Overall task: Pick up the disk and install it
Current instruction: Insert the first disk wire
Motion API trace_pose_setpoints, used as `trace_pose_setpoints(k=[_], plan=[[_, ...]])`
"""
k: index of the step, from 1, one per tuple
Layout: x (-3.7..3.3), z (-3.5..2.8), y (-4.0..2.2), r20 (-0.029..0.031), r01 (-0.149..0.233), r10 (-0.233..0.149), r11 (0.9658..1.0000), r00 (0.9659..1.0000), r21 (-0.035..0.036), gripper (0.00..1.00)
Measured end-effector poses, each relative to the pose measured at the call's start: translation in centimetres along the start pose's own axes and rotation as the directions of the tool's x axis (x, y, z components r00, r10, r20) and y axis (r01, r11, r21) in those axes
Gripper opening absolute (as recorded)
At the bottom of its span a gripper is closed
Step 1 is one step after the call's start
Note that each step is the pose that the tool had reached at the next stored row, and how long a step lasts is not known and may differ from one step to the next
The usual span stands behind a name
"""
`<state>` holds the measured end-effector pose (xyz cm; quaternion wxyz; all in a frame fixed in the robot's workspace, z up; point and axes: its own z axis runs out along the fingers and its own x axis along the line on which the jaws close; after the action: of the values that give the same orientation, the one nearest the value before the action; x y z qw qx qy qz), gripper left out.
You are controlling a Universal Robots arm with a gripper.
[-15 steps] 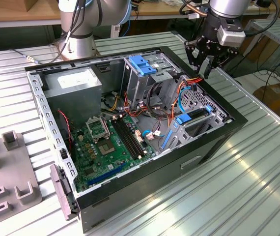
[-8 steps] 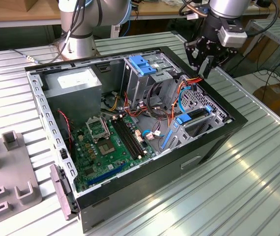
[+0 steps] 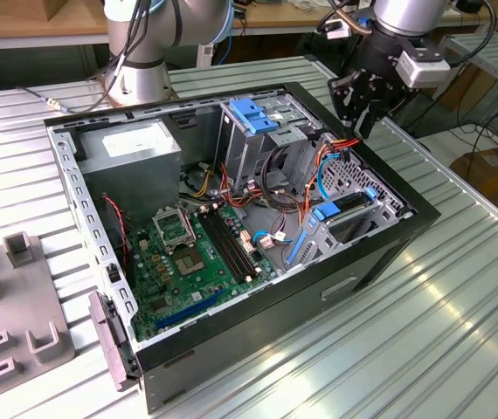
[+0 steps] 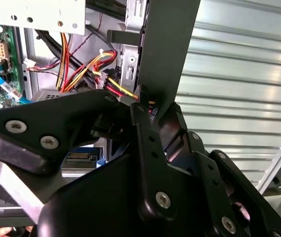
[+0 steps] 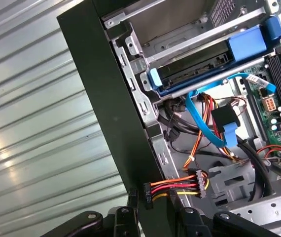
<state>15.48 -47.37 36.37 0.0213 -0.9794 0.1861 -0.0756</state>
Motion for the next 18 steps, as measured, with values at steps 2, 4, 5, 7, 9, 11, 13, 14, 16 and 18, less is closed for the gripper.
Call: trace_pose_setpoints(k=[2, 4, 5, 7, 9, 11, 13, 14, 16, 18], plan=[[0.00, 0.00, 0.03, -0.0042, 0.015, -0.015, 0.9998, 0.9999, -0.0090, 0.36], [-0.02, 0.00, 0.03, -0.0249, 0.022, -0.023, 0.9988, 0.9994, -0.0431, 0.36], [-0.01, 0.01, 0.03, -0.0267, 0.023, -0.024, 0.9987, 0.9994, -0.0458, 0.36], [-0.02, 0.00, 0.03, -0.0270, 0.023, -0.024, 0.9987, 0.9993, -0.0462, 0.36], [-0.02, 0.00, 0.03, -0.0269, 0.023, -0.024, 0.9987, 0.9993, -0.0461, 0.28], [-0.02, 0.00, 0.03, -0.0270, 0.023, -0.024, 0.9987, 0.9993, -0.0462, 0.22], [0.02, -0.26, 0.00, -0.0271, 0.023, -0.024, 0.9987, 0.9993, -0.0464, 0.17], [0.04, -0.41, 0.00, -0.0270, 0.023, -0.024, 0.9987, 0.9993, -0.0462, 0.17], [0.06, -0.59, -0.01, -0.0269, 0.023, -0.024, 0.9987, 0.9994, -0.0461, 0.17], [0.06, -0.59, -0.01, -0.0274, 0.016, -0.017, 0.9988, 0.9995, -0.0470, 0.17]])
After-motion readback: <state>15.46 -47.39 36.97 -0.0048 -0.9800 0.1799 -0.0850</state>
